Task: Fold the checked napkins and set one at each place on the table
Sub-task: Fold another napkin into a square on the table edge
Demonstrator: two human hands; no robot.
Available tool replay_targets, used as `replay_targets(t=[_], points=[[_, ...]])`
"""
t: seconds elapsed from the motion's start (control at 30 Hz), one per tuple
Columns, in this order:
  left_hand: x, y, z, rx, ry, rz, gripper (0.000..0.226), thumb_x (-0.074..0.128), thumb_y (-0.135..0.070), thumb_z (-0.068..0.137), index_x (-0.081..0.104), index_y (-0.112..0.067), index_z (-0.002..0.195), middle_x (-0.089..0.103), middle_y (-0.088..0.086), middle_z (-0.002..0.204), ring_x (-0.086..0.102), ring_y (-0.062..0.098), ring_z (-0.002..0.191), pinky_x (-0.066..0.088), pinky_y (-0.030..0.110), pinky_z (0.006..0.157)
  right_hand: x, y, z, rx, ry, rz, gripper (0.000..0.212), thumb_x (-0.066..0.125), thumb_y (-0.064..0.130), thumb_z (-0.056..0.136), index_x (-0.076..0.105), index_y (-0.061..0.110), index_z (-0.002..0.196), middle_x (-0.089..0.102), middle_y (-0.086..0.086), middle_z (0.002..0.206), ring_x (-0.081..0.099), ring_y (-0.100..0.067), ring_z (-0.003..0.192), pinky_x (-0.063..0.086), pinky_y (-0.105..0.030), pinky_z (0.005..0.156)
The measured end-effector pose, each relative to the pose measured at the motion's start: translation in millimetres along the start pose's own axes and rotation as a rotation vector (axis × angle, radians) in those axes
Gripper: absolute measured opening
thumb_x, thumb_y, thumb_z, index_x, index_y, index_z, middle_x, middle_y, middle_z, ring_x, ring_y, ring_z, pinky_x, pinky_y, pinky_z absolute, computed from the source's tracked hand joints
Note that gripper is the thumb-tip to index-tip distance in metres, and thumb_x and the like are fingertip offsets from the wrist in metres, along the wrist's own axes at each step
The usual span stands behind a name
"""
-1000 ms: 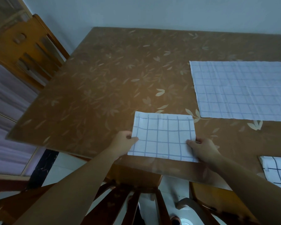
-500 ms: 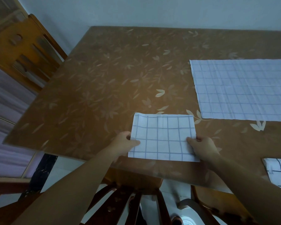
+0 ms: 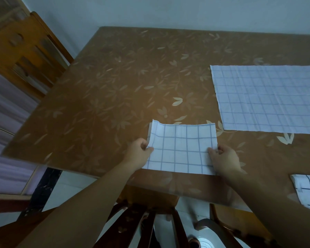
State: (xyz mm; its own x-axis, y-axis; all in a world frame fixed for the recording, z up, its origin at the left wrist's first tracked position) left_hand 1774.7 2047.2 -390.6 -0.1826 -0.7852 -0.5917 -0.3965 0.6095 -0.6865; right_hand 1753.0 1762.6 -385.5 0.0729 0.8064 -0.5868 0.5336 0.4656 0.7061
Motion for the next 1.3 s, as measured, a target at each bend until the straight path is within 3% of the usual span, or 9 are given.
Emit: replay_targets(t=[0.33, 0.47, 0.67, 0.77, 0.83, 0.9, 0.97, 1.07, 1.3], points=[[0.0, 5.6, 1.8, -0.064, -0.056, 0.047, 0.024, 0.063, -0.032, 0.093, 0.049, -0.020, 0.078, 0.058, 0.001, 0.079, 0.053, 0.013, 0.072, 0.040, 0.025, 0.058, 2.3, -3.6, 5.7, 0.041, -0.025, -0.064, 0.027, 0.059, 0.035, 0.093, 0.065, 0.010, 0.102, 0.062, -0.003, 0.091, 0.056, -0.023, 0.085, 0.043, -0.031, 0.075], [0.8, 5.5, 4.2, -0.077, -0.076, 0.083, 0.028, 0.062, -0.035, 0.093, 0.047, -0.020, 0.075, 0.058, 0.002, 0.077, 0.054, 0.015, 0.070, 0.041, 0.027, 0.058, 3.8, -4.5, 7.8, 0.053, -0.042, -0.068, 0.022, 0.060, 0.034, 0.092, 0.062, 0.012, 0.093, 0.063, -0.005, 0.090, 0.055, -0.024, 0.084, 0.044, -0.033, 0.075], [-1.3, 3.4, 2.2, -0.081, -0.102, 0.163, 0.033, 0.062, -0.040, 0.092, 0.042, -0.021, 0.074, 0.055, 0.002, 0.076, 0.054, 0.017, 0.070, 0.040, 0.029, 0.057, 5.1, -2.6, 8.3, 0.061, -0.053, -0.089, 0.029, 0.059, 0.033, 0.093, 0.062, 0.006, 0.099, 0.060, -0.005, 0.088, 0.055, -0.025, 0.084, 0.040, -0.031, 0.072], [-8.9, -11.5, -4.3, 0.051, -0.222, 0.428, 0.035, 0.065, -0.047, 0.086, 0.041, -0.022, 0.092, 0.055, -0.004, 0.086, 0.056, 0.016, 0.075, 0.041, 0.029, 0.056, 5.6, -1.9, 8.4, 0.057, -0.063, -0.101, 0.030, 0.058, 0.032, 0.094, 0.062, 0.004, 0.102, 0.059, -0.005, 0.088, 0.052, -0.024, 0.082, 0.038, -0.030, 0.072], [0.7, -32.6, -10.5, 0.281, -0.305, 0.558, 0.034, 0.061, -0.049, 0.087, 0.045, -0.025, 0.104, 0.056, -0.005, 0.100, 0.054, 0.016, 0.091, 0.047, 0.032, 0.071, 6.5, -1.7, 8.1, 0.049, -0.063, -0.102, 0.028, 0.057, 0.031, 0.094, 0.061, 0.004, 0.101, 0.058, -0.006, 0.088, 0.051, -0.024, 0.082, 0.036, -0.030, 0.072], [28.3, -51.5, -16.9, 0.486, -0.243, 0.640, 0.040, 0.050, -0.052, 0.091, 0.047, -0.030, 0.124, 0.053, -0.003, 0.127, 0.046, 0.020, 0.119, 0.040, 0.039, 0.098, 6.2, -1.1, 7.6, 0.041, -0.068, -0.106, 0.025, 0.057, 0.030, 0.095, 0.060, 0.005, 0.099, 0.058, -0.006, 0.088, 0.052, -0.025, 0.083, 0.035, -0.029, 0.071], [58.4, -56.6, -18.7, 0.544, -0.085, 0.737, 0.056, 0.035, -0.059, 0.095, 0.029, -0.036, 0.146, 0.026, 0.001, 0.158, 0.016, 0.027, 0.147, 0.015, 0.048, 0.118, 5.8, -1.9, 8.5, 0.038, -0.076, -0.116, 0.025, 0.056, 0.030, 0.095, 0.059, 0.006, 0.098, 0.058, -0.006, 0.089, 0.052, -0.026, 0.084, 0.035, -0.029, 0.072], [77.3, -44.8, -11.9, 0.473, 0.035, 0.813, 0.069, 0.017, -0.070, 0.093, -0.002, -0.042, 0.153, -0.012, -0.002, 0.164, -0.019, 0.027, 0.149, -0.010, 0.054, 0.118, 6.3, -5.1, 9.5, 0.047, -0.073, -0.125, 0.028, 0.057, 0.031, 0.094, 0.061, 0.005, 0.100, 0.060, -0.007, 0.091, 0.053, -0.027, 0.087, 0.037, -0.030, 0.074], [82.2, -32.0, -6.4, 0.432, 0.063, 0.834, 0.074, 0.008, -0.077, 0.088, -0.012, -0.043, 0.151, -0.022, -0.004, 0.161, -0.027, 0.025, 0.146, -0.014, 0.055, 0.117, 5.6, -5.1, 7.1, 0.045, -0.050, -0.103, 0.027, 0.057, 0.030, 0.094, 0.060, 0.005, 0.101, 0.059, -0.006, 0.092, 0.053, -0.026, 0.089, 0.038, -0.031, 0.075]])
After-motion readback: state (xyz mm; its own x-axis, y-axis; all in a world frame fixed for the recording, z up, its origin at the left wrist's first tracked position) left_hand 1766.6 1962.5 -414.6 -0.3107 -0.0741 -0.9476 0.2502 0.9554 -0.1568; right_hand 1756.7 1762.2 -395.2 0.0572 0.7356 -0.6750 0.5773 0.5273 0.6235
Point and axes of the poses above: each hand's wrist, its own z-axis towards the middle knuckle, its own x-axis out of the palm, y = z × x, the point moved 5 cm from there along z, towards the middle knuckle
